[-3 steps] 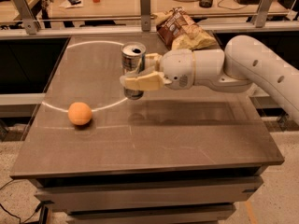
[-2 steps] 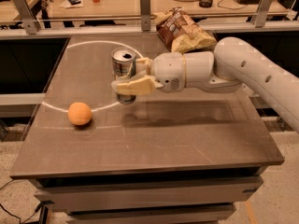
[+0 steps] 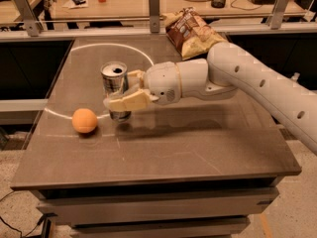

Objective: Move redbull can near orange

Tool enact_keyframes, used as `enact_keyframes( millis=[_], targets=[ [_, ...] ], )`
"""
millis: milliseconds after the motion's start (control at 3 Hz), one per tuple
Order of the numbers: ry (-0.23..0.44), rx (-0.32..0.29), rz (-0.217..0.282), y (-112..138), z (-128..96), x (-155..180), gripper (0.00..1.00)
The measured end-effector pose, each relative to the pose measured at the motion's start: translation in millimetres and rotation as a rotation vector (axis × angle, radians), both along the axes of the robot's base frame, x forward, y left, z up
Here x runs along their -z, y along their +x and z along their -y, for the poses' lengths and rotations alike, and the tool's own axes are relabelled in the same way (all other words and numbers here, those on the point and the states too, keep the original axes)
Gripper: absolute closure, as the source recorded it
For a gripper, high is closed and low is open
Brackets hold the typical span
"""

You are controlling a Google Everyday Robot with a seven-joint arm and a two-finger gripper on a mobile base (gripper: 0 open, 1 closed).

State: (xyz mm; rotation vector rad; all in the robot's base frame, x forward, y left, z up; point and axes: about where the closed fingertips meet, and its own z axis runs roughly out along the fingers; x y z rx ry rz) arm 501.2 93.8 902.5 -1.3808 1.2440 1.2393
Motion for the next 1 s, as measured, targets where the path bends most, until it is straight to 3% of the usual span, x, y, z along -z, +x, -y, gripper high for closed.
enact_keyframes(
  millis=[667, 1000],
  targets=[
    [-0.022, -0.021, -0.004, -10.0, -19.7, 26.4, 1.0],
    [-0.022, -0.026, -0.004, -11.2, -21.1, 25.5, 0.82]
  ],
)
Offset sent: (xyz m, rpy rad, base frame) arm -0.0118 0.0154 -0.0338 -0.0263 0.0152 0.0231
